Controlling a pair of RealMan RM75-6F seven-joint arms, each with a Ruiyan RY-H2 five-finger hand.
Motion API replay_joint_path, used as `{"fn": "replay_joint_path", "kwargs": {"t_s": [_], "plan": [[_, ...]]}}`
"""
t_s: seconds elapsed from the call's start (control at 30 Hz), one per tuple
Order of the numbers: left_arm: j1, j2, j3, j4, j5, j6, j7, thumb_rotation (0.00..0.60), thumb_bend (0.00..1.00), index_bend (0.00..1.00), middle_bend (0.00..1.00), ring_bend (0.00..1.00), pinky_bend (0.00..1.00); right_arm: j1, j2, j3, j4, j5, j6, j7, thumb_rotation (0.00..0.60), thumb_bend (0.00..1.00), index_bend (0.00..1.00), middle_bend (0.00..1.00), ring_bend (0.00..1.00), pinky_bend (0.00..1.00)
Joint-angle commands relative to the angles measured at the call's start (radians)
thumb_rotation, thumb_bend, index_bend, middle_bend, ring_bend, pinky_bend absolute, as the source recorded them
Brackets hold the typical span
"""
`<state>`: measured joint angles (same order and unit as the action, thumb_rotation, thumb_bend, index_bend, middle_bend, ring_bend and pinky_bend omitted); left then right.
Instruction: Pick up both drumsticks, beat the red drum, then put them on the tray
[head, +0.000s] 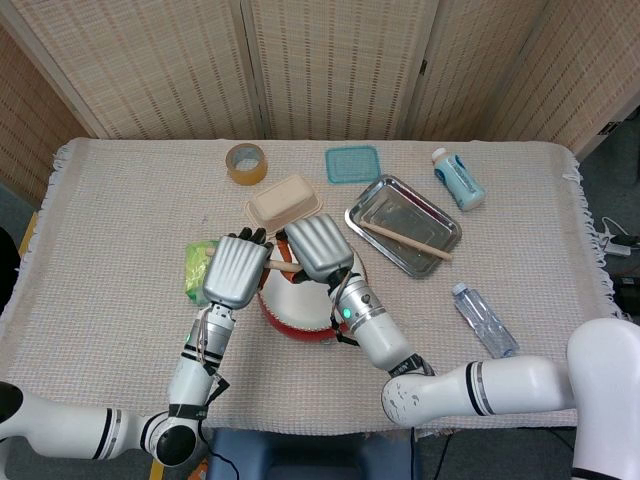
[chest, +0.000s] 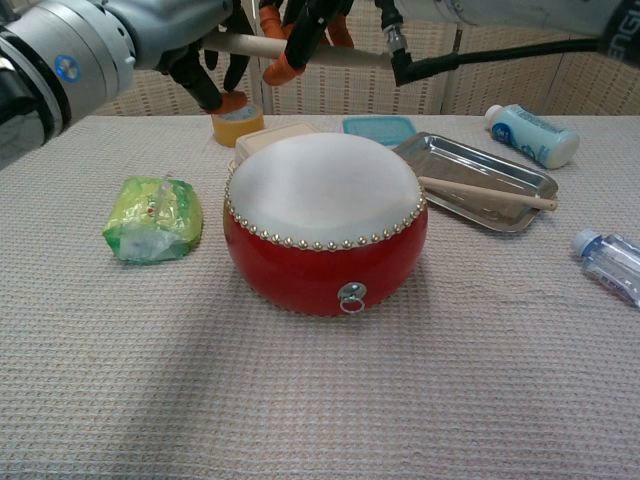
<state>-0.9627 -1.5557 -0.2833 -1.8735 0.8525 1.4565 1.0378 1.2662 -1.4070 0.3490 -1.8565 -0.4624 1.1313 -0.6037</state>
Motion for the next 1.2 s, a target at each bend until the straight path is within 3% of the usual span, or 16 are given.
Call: {"fn": "replay_joint_path", "kwargs": {"t_s": [0.03, 0.43, 0.73, 1.2], "plan": [[0.000, 0.001, -0.003, 0.001, 0.000, -0.004, -0.003, 0.600, 0.35, 0.10, 0.25, 0.29, 0.54, -0.001, 0.000, 0.000, 0.001, -0.001, -0.002, -0.002, 0.600, 0.24, 0.93, 0.82, 0.70, 0.74], [0.006, 0.017, -0.010, -0.002, -0.004, -0.020, -0.016, 0.600, 0.30, 0.00, 0.06, 0.04, 0.27, -0.012, 0.015, -0.017, -0.004, -0.002, -0.002, -0.034, 0.600, 0.23, 0.95, 0.82, 0.71, 0.74], [0.023, 0.047, -0.017, -0.028, -0.014, -0.028, -0.047, 0.600, 0.30, 0.00, 0.03, 0.03, 0.24, -0.044, 0.065, -0.041, -0.038, -0.008, 0.000, -0.044, 0.600, 0.24, 0.95, 0.82, 0.72, 0.74], [0.076, 0.122, -0.012, -0.005, -0.031, -0.048, -0.135, 0.600, 0.30, 0.00, 0.05, 0.03, 0.24, -0.240, 0.268, -0.117, -0.086, -0.131, -0.028, 0.108, 0.600, 0.24, 0.95, 0.82, 0.72, 0.74]]}}
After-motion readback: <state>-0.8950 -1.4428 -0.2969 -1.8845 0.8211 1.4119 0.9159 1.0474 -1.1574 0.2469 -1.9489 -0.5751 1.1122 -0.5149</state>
